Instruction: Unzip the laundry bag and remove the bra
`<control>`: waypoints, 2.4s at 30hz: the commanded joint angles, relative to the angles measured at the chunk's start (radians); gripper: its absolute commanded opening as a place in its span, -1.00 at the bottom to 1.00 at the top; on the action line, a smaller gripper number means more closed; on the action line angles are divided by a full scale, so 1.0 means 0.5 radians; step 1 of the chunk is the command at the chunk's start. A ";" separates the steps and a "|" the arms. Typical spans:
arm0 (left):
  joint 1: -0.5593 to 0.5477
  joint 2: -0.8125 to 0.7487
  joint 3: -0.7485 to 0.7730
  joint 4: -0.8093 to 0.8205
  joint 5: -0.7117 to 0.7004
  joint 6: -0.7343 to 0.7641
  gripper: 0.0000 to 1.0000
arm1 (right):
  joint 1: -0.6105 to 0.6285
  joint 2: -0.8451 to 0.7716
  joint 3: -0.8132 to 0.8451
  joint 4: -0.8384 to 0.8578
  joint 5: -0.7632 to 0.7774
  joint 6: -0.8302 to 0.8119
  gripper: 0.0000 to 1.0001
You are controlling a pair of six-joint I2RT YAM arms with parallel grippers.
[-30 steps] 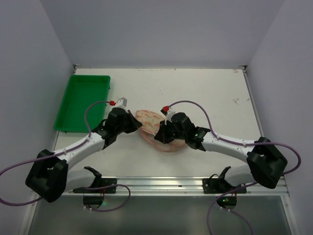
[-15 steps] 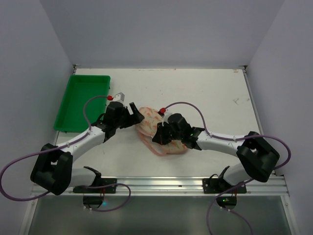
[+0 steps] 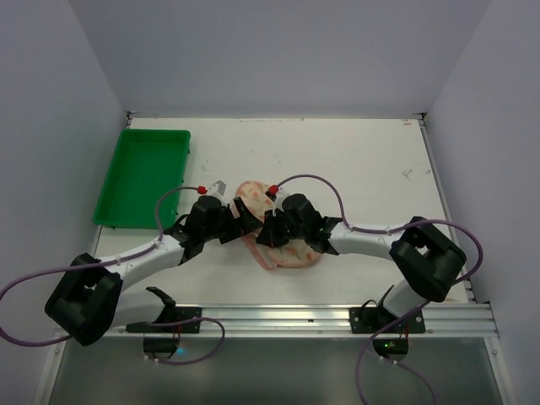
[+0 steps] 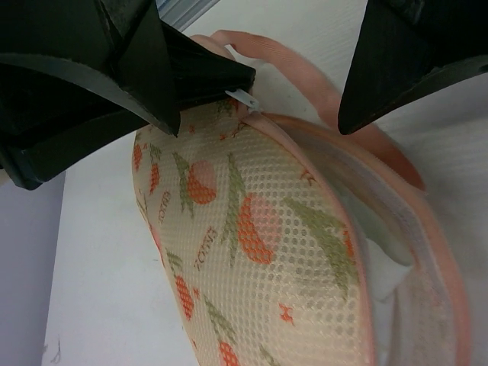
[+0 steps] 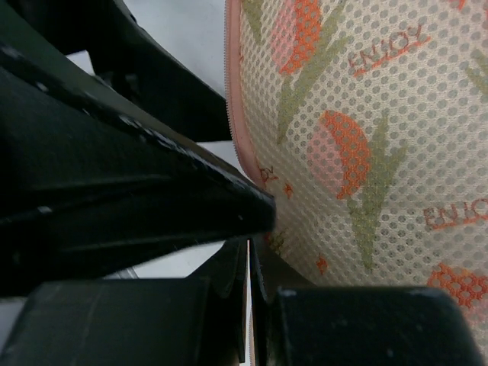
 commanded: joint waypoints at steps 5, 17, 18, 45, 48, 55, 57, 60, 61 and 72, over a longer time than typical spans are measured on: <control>-0.076 0.216 0.052 0.323 -0.018 -0.175 0.39 | 0.008 -0.083 0.051 0.099 -0.044 -0.028 -1.00; -0.049 0.293 0.239 0.210 -0.193 -0.116 -1.00 | 0.011 -0.313 -0.075 0.004 0.035 -0.025 -1.00; -0.033 0.296 0.254 0.198 -0.196 -0.107 -1.00 | 0.008 -0.332 -0.081 -0.021 0.039 -0.022 -1.00; 0.277 0.650 0.709 0.069 0.194 0.492 0.69 | 0.011 -0.326 -0.121 0.071 -0.035 0.045 -1.00; 0.280 0.475 0.608 -0.032 0.117 0.387 0.95 | 0.008 -0.219 -0.075 0.166 -0.047 0.076 -1.00; 0.268 0.177 0.251 -0.002 0.077 0.151 0.92 | 0.008 0.009 0.087 0.325 -0.038 0.104 -1.00; 0.252 0.158 0.172 0.029 0.117 0.117 0.81 | 0.008 0.064 0.127 0.350 -0.038 0.107 -1.00; 0.212 0.173 0.110 0.087 0.151 0.071 0.60 | 0.008 0.098 0.149 0.353 -0.023 0.101 -1.00; 0.197 0.183 0.101 0.127 0.154 0.059 0.53 | 0.008 0.104 0.146 0.353 -0.020 0.101 -1.00; 0.123 0.284 0.238 0.081 0.105 0.144 -1.00 | 0.008 -0.092 0.002 0.255 0.045 0.018 -1.00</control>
